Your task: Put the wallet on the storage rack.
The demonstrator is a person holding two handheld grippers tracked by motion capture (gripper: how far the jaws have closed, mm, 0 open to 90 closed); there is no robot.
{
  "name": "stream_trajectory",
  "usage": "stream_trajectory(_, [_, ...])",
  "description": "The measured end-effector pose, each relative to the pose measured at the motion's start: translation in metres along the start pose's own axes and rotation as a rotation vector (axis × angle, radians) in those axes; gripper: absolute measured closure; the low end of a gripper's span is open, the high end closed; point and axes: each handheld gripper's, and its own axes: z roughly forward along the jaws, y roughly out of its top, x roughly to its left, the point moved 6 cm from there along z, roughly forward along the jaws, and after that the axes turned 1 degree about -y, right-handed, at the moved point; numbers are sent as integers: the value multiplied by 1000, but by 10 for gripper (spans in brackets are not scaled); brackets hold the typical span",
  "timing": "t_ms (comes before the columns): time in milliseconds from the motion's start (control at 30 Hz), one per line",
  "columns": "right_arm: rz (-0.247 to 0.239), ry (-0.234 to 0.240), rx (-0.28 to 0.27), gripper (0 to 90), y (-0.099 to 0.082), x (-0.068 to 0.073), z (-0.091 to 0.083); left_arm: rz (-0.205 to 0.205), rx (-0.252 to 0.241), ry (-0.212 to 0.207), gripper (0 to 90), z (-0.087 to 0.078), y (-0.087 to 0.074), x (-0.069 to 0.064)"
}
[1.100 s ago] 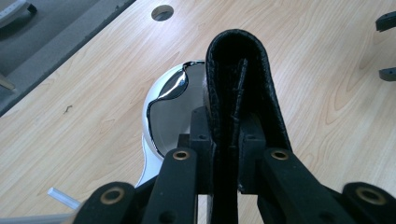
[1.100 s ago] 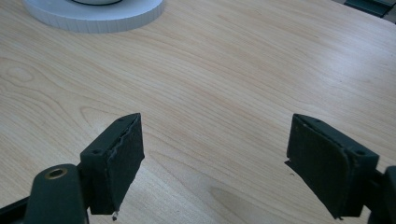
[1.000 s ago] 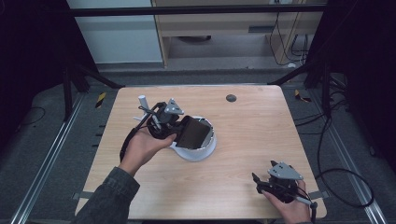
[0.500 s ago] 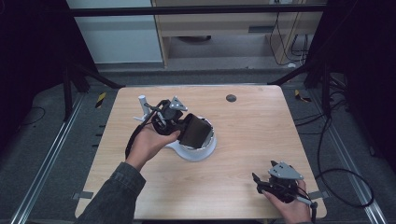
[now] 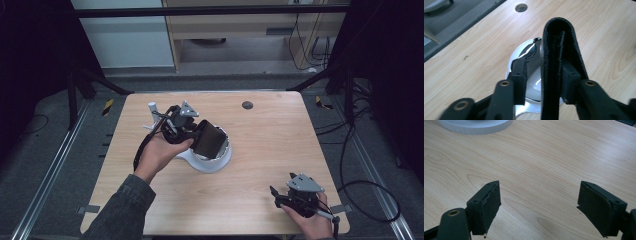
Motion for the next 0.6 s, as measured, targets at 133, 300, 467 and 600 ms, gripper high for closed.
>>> stream_trajectory(133, [-2,-1,1,185,0,0,0,-11,-24,16,536,-6,-1,2])
stream_trajectory(300, [0,0,2,185,0,0,0,-7,-56,35,505,-21,-3,4])
stream_trajectory(467, [-9,-4,6,184,-1,0,0,4,-124,66,485,-44,0,2])
stream_trajectory(600, [-7,-1,8,184,-1,1,1,1,-175,81,480,-59,1,1])
